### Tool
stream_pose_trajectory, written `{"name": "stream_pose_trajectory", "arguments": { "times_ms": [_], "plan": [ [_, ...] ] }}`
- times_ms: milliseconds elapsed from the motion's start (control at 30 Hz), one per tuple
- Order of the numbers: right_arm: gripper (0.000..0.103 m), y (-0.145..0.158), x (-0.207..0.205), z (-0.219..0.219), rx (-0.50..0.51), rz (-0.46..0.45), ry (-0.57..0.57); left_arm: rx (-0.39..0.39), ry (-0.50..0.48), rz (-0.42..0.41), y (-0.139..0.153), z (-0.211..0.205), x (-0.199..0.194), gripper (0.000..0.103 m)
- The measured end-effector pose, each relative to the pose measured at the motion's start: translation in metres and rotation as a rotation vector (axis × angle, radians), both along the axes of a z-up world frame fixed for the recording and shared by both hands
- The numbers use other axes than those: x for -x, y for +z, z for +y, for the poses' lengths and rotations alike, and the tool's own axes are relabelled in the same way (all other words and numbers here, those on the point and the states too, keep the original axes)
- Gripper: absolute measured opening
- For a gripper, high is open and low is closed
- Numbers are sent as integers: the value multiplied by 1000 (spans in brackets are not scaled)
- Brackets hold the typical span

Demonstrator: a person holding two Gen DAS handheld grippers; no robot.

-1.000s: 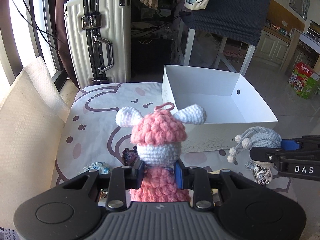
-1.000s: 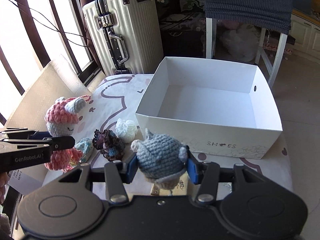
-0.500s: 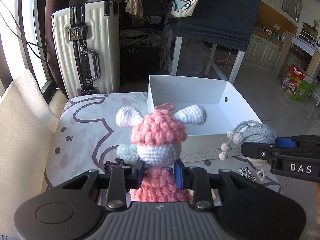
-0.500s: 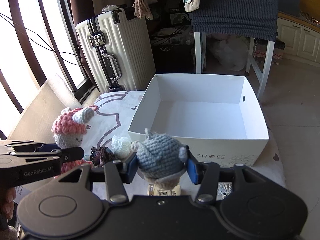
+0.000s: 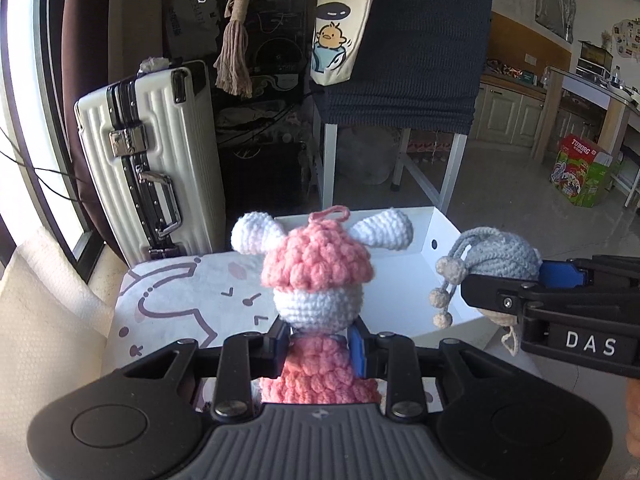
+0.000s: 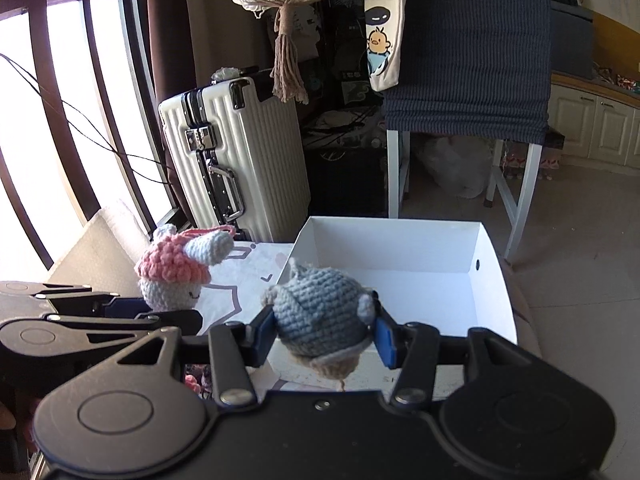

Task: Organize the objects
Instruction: 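Carry the bunny and mouse in both tools over the white box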

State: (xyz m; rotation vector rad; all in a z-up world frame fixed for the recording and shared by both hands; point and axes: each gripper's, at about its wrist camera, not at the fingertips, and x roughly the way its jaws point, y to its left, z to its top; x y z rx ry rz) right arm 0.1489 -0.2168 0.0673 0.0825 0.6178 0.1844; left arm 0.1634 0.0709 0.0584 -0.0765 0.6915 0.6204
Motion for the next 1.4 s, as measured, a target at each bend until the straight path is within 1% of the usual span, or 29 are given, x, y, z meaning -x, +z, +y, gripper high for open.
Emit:
{"name": "stream_pose_trajectory", "arguments": {
  "times_ms": [100,267,367,433,500,567,700,833,933,1233,1400],
  "plan": [
    [51,12,-12,-8,-18,-25,-36,-16,-2,-21,11,5,-14,33],
    [51,33,-39,-26,-79,-63,-94,-25,-21,-51,22,16,-42,33],
    [51,38,-57,-33,-91,-66,-115,-24,-27,-71,25,24,-60,33],
    [51,35,-66,-38,-91,-70,-142,-22,-29,-79,23,29,-71,33],
    [51,28,-76,-44,-93,-62,-166,-27,-23,-75,18,36,-82,33],
    [51,17,-89,-48,-101,-28,-186,-27,-20,-65,11,43,-92,33],
    [51,-6,-113,-52,-110,41,-198,32,-23,-34,-13,61,-111,33],
    [51,-31,-133,-53,-92,114,-212,78,-14,10,-40,77,-130,33],
    [51,-52,-145,-56,-100,186,-239,115,-2,34,-57,88,-140,33],
    [51,-104,-168,-71,-68,346,-296,198,-1,163,-105,106,-164,33],
    [51,-122,-175,-76,-53,398,-301,222,-24,223,-124,107,-174,33]
  ]
}}
